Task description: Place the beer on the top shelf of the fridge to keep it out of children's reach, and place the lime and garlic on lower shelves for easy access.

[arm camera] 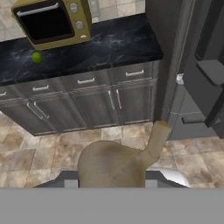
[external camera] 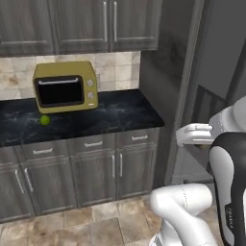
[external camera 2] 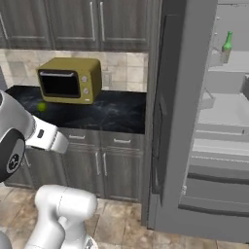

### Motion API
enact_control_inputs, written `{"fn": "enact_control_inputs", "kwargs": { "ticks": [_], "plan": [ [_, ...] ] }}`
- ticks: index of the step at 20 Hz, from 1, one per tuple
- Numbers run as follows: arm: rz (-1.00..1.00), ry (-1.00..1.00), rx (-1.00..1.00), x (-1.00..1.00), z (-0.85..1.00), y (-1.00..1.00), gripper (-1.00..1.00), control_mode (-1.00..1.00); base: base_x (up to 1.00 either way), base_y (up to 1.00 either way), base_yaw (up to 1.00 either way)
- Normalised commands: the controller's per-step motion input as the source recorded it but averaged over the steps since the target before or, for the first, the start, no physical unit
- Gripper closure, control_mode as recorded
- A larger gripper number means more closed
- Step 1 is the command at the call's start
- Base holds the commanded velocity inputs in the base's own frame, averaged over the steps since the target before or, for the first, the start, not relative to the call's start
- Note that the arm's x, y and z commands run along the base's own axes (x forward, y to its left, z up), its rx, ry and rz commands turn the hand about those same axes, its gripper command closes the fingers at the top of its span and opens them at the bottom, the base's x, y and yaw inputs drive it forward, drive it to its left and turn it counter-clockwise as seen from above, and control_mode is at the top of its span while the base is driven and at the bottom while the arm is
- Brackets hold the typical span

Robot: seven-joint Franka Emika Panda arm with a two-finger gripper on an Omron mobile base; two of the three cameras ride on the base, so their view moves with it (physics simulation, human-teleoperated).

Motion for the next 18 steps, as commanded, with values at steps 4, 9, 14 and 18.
{"fn": "enact_control_inputs", "kwargs": {
  "ticks": [4,9,14,18],
  "plan": [
    [0.0,0.0,0.0,0.0,0.0,0.0,1.0,1.0,-0.08,-0.62,0.0],
    [0.0,0.0,0.0,0.0,0.0,0.0,1.0,1.0,0.0,-0.84,0.0],
    [0.0,0.0,0.0,0.0,0.0,0.0,1.0,1.0,0.0,-0.88,0.0],
    [0.0,0.0,0.0,0.0,0.0,0.0,1.0,1.0,0.01,-0.83,0.0]
  ]
}}
